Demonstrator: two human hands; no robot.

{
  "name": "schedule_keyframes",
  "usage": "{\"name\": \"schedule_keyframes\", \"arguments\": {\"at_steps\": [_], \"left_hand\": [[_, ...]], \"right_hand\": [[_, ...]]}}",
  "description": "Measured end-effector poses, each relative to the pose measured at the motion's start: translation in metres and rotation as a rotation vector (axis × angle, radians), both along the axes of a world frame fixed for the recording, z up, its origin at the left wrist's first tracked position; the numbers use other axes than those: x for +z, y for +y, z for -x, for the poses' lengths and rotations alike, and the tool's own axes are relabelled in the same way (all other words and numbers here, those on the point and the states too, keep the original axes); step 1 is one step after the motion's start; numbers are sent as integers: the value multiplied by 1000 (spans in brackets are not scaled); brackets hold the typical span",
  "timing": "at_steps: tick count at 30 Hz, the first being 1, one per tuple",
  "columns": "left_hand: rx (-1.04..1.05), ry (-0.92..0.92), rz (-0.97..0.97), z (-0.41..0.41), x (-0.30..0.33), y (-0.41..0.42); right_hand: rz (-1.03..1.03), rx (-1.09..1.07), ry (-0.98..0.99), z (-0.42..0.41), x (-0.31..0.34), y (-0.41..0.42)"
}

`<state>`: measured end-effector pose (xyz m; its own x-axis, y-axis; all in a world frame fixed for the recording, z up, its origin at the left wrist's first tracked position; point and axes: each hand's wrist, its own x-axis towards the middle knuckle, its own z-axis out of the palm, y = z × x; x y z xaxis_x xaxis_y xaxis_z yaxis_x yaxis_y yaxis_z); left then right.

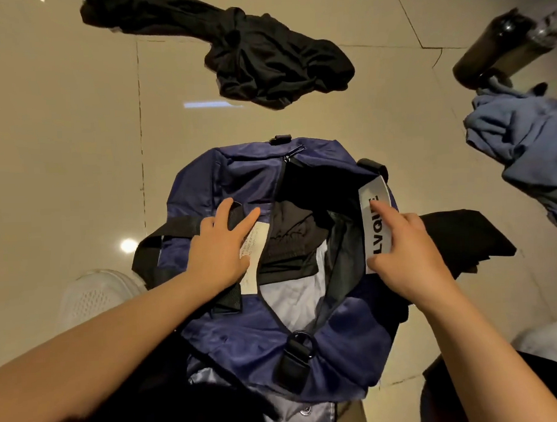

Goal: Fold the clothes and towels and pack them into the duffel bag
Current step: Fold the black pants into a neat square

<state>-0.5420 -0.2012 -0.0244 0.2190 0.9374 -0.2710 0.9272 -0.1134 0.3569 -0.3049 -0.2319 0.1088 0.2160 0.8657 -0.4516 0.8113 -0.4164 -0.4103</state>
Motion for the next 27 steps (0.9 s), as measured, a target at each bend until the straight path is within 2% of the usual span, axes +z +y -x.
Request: {"name": "schedule_keyframes", "arguments": {"at_steps": [6, 10, 12, 15, 18, 21, 27], "left_hand": [[64, -257, -49, 8, 20, -3], [82, -330, -44, 33, 90, 15], [46, -319, -68, 55, 131, 37], [3, -162, -27, 80, 154, 78], [-25, 41, 46, 91, 130, 117], [9, 141, 148, 102, 88, 135], [62, 94, 200, 123, 36, 126]], "right_hand": [[-13, 55, 142, 12, 12, 10], [1, 67, 183, 9, 30, 17], [29, 116, 205, 8, 47, 25], [48, 196, 176, 11, 64, 55], [67, 196, 80, 12, 43, 96], [158, 142, 24, 8, -1, 122], [310, 174, -84, 4, -62, 144]]}}
